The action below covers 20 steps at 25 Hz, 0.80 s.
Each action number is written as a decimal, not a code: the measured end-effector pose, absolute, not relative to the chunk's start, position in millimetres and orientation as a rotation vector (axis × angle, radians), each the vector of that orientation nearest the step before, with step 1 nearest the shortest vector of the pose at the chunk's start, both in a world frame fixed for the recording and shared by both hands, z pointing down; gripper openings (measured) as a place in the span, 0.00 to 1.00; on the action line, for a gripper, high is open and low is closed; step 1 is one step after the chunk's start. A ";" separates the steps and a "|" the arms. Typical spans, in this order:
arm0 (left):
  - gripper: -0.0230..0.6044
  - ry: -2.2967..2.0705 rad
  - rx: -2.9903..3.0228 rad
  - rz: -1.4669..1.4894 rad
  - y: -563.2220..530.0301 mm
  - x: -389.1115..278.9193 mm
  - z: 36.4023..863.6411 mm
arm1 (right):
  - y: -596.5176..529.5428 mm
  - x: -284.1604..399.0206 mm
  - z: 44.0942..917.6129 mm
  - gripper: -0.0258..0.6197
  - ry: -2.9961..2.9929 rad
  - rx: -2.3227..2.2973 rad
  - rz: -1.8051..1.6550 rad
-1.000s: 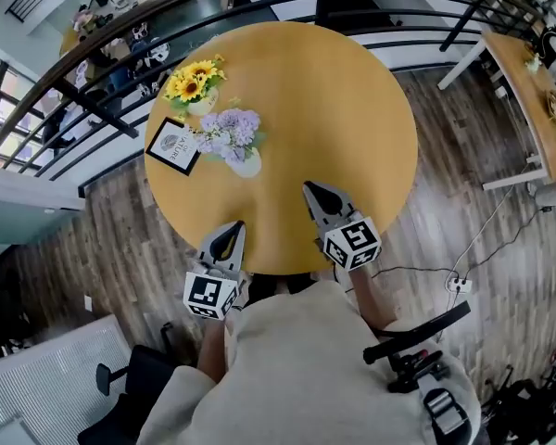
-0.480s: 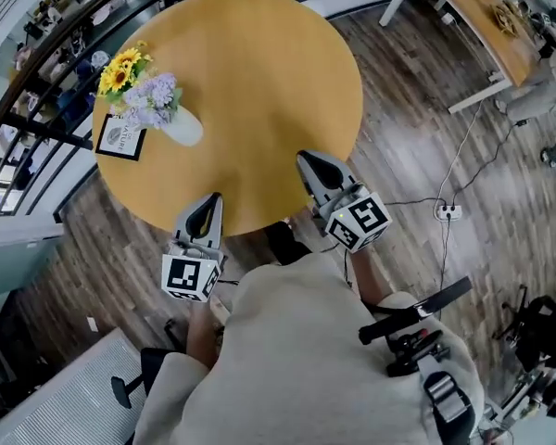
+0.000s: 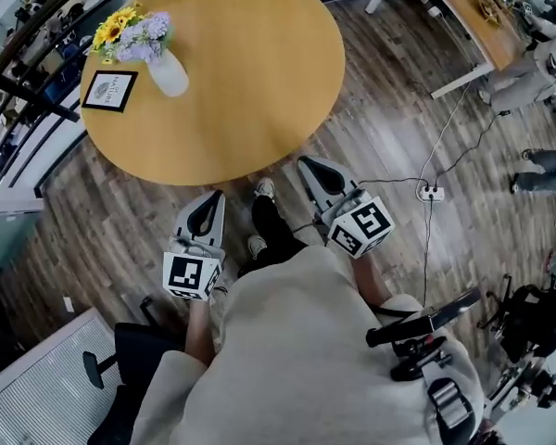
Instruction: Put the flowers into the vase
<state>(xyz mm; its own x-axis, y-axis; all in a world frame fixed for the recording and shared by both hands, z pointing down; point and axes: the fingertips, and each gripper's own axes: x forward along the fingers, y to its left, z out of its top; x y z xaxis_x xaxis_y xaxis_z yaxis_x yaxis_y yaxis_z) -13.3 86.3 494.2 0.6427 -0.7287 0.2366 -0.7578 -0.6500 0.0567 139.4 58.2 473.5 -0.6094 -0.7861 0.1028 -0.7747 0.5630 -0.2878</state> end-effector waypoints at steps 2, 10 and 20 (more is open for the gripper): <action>0.05 -1.243 2.703 0.276 100.7 -12.3 494.7 | 72.7 132.0 474.6 0.05 2.773 -1.343 -0.477; 0.05 -1.339 2.637 0.236 131.7 -17.1 496.3 | 100.8 108.2 478.6 0.05 2.903 -1.208 -0.457; 0.05 -1.407 2.586 0.195 127.7 11.1 491.8 | 94.5 98.6 476.0 0.05 3.006 -1.023 -0.388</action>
<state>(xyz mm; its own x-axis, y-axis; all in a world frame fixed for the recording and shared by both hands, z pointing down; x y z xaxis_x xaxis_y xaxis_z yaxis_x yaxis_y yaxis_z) 11.1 127.7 491.8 0.5406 -0.8158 0.2053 -0.8409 -0.5312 0.1036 98.6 94.5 476.0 -0.7940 -0.5935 0.1315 -0.6074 0.7663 -0.2094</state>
